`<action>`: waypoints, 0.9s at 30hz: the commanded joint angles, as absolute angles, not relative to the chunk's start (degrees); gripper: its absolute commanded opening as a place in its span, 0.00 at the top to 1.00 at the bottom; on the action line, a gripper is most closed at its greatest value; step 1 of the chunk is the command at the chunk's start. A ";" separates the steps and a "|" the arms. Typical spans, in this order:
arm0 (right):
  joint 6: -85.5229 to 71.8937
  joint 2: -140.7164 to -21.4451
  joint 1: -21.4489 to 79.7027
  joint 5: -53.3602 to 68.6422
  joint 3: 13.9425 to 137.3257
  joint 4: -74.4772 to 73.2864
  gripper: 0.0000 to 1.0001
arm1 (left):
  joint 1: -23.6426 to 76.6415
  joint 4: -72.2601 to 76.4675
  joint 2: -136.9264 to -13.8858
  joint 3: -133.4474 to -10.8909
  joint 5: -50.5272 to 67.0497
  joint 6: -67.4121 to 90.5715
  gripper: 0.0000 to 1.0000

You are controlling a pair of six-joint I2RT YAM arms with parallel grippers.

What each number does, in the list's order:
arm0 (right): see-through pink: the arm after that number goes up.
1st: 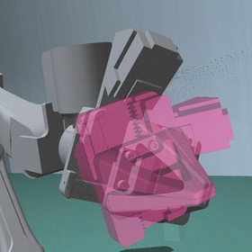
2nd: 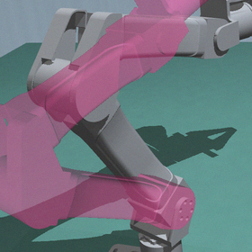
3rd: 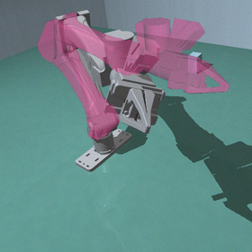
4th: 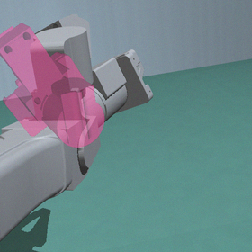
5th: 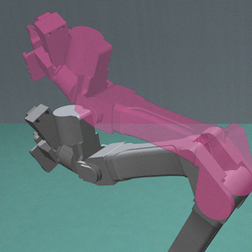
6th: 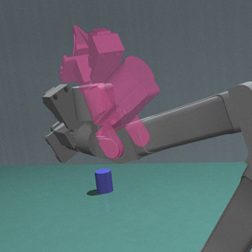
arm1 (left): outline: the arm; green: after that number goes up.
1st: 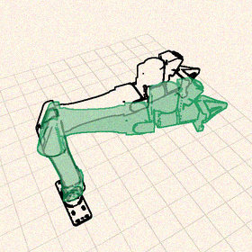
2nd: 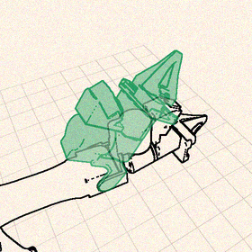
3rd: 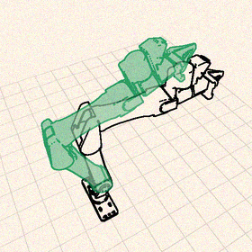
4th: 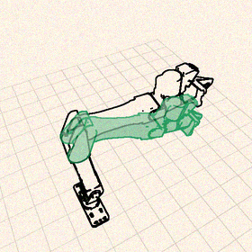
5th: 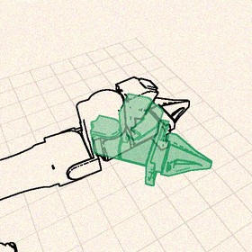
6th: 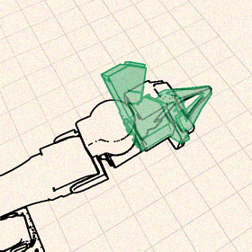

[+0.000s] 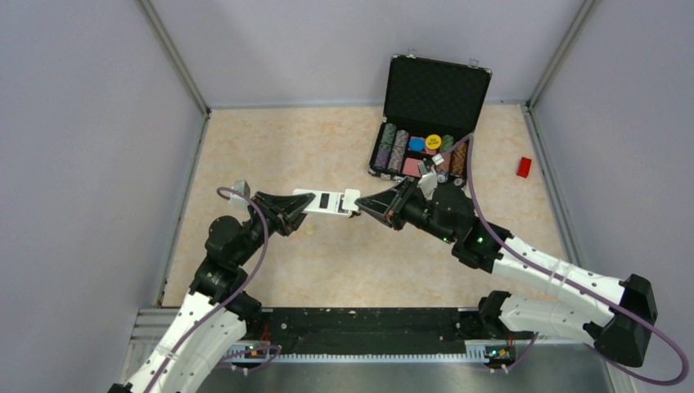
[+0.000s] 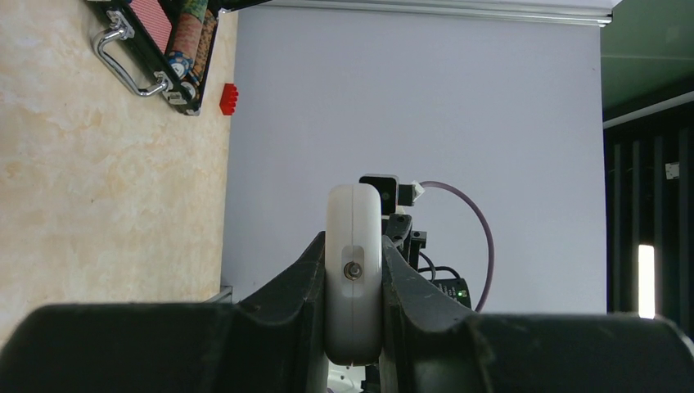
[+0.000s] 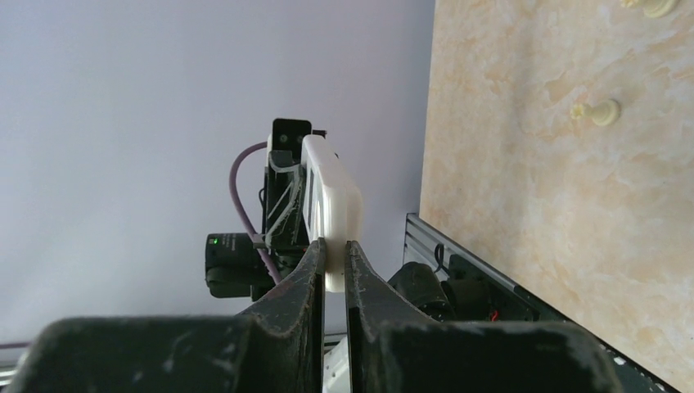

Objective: Load the batteries into the remote control

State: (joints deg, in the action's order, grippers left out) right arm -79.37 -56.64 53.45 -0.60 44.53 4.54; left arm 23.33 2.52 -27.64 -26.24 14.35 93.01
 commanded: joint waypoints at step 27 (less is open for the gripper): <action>-82.63 -59.00 53.31 4.30 45.91 1.60 1.00 | 23.37 12.84 -26.48 -26.19 14.33 90.62 1.00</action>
